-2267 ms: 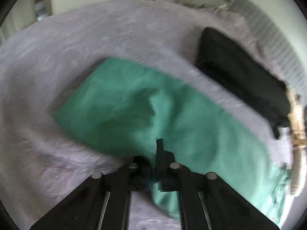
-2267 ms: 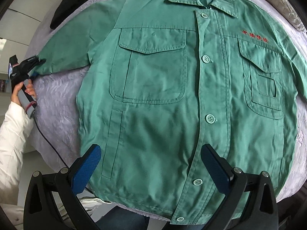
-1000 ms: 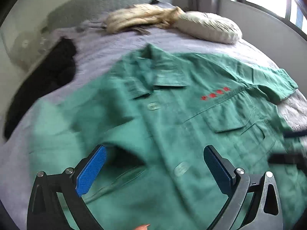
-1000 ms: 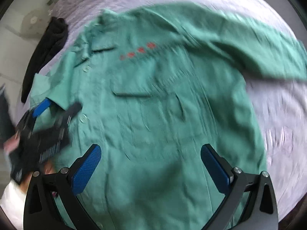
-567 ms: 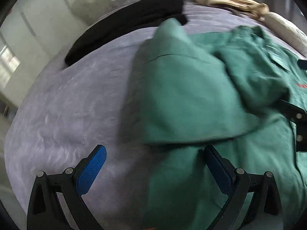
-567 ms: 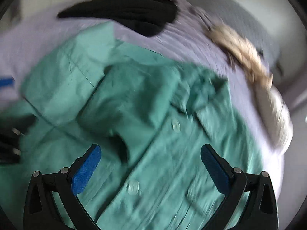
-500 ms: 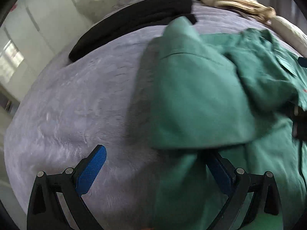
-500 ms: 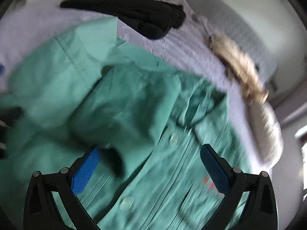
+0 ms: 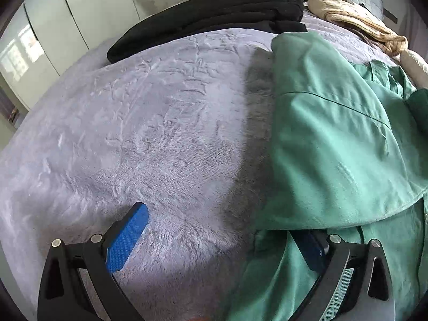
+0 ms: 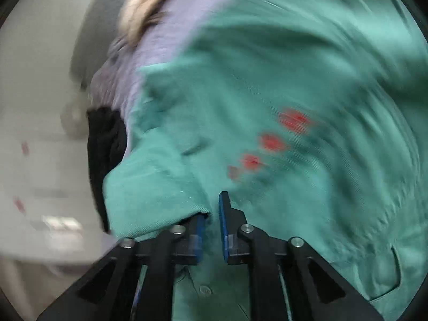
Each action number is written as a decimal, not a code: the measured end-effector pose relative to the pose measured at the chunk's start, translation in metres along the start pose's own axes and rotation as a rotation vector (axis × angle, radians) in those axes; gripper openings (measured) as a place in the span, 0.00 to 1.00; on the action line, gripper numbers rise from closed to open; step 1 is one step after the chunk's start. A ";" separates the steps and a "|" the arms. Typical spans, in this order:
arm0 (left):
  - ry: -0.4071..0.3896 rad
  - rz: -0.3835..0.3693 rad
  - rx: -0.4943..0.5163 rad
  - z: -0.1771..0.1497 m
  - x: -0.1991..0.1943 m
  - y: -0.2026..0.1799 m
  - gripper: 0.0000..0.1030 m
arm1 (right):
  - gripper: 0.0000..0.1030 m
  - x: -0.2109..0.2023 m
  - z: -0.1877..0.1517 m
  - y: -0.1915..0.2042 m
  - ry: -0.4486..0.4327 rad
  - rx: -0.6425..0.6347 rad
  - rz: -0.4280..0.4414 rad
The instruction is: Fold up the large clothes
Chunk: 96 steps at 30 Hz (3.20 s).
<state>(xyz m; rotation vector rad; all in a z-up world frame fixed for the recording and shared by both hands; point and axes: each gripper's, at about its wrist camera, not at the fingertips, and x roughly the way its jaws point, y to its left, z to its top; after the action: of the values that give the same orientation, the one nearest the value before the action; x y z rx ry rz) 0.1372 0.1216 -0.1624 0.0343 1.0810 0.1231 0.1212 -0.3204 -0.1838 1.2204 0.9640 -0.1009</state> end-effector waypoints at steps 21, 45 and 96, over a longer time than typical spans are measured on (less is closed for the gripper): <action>0.023 0.017 -0.003 0.005 -0.003 0.017 0.99 | 0.05 -0.041 -0.003 0.032 -0.092 -0.144 -0.048; -0.046 -0.168 0.043 0.110 0.000 0.007 1.00 | 0.62 -0.073 -0.006 0.051 -0.199 -0.303 -0.314; 0.118 0.040 0.214 0.017 -0.021 0.058 1.00 | 0.20 -0.072 -0.044 0.008 0.079 -0.378 -0.384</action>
<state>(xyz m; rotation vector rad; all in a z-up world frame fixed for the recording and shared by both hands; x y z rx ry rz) 0.1376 0.1777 -0.1309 0.2436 1.2079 0.0460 0.0560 -0.3109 -0.1302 0.6884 1.2168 -0.1660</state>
